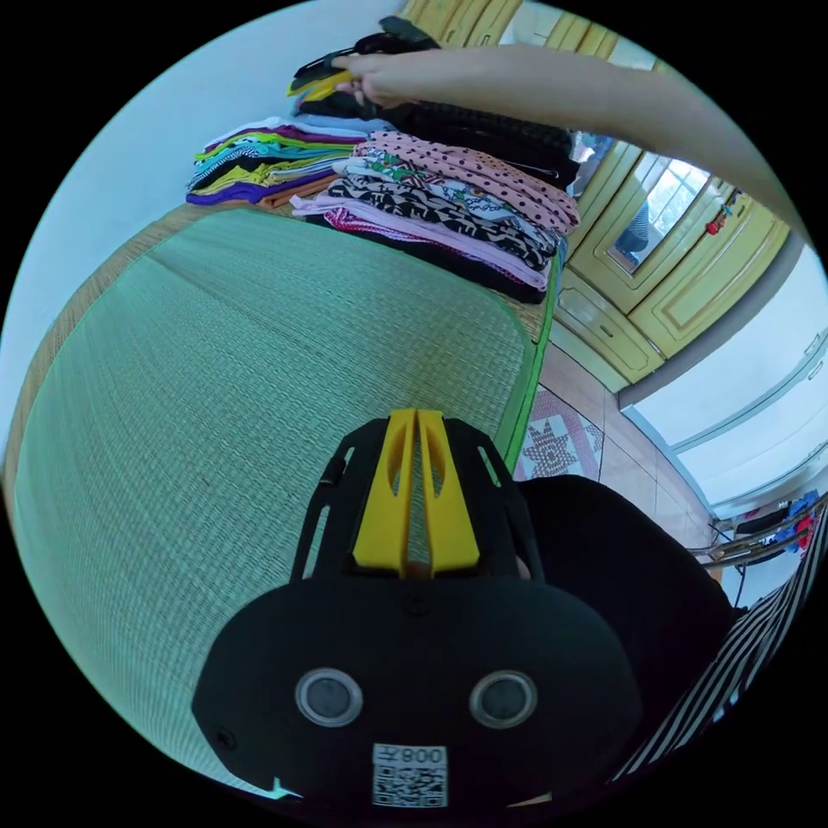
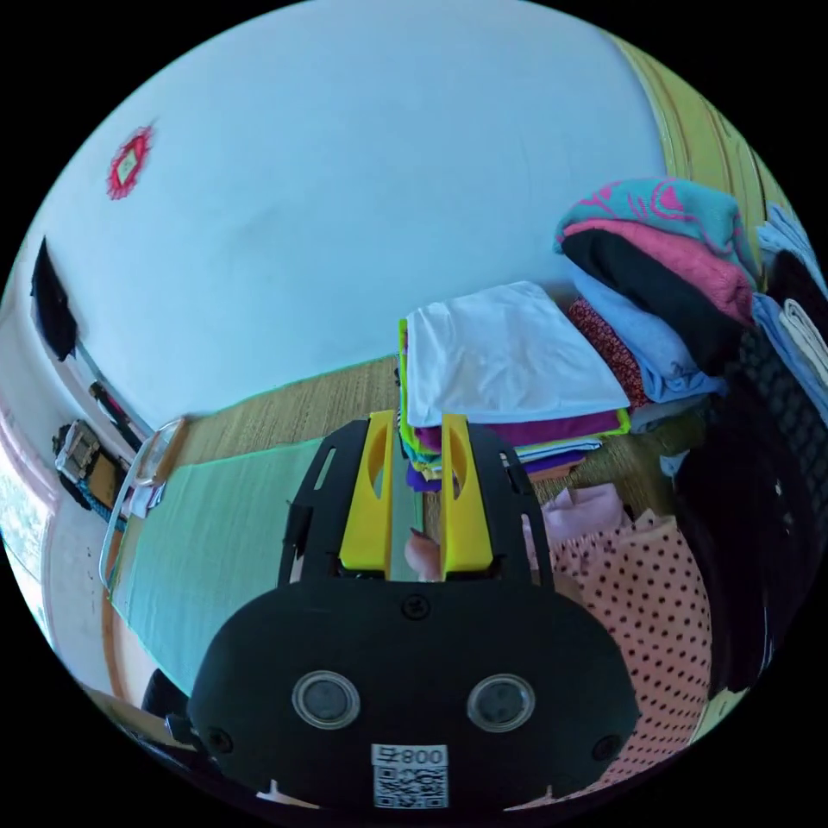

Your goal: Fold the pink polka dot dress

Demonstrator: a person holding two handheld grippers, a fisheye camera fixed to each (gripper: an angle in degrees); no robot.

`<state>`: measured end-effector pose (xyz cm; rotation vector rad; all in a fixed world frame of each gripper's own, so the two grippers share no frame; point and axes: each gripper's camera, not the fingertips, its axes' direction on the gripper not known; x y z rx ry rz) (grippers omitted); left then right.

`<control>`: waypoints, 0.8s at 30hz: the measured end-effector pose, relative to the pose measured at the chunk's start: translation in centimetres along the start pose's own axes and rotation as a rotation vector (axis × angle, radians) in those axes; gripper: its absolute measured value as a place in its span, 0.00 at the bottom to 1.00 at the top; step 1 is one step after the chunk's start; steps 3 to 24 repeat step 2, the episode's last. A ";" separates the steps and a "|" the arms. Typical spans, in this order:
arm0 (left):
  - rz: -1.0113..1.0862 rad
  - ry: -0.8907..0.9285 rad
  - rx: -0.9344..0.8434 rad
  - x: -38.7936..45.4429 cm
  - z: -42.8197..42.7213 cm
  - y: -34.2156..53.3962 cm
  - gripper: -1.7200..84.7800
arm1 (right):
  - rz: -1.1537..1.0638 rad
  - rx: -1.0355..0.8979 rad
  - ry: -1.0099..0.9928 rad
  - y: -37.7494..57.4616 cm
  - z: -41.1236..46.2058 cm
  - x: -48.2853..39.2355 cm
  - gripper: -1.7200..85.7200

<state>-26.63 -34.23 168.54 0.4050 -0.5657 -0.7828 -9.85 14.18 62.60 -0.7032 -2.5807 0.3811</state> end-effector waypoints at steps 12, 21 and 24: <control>-0.010 0.011 0.005 -0.5 -1.2 1.2 0.02 | 0.000 -0.016 0.032 -2.0 1.9 -0.5 0.12; -0.010 0.011 0.005 -0.5 -1.2 1.2 0.02 | 0.000 -0.016 0.032 -2.0 1.9 -0.5 0.12; -0.010 0.011 0.005 -0.5 -1.2 1.2 0.02 | 0.000 -0.016 0.032 -2.0 1.9 -0.5 0.12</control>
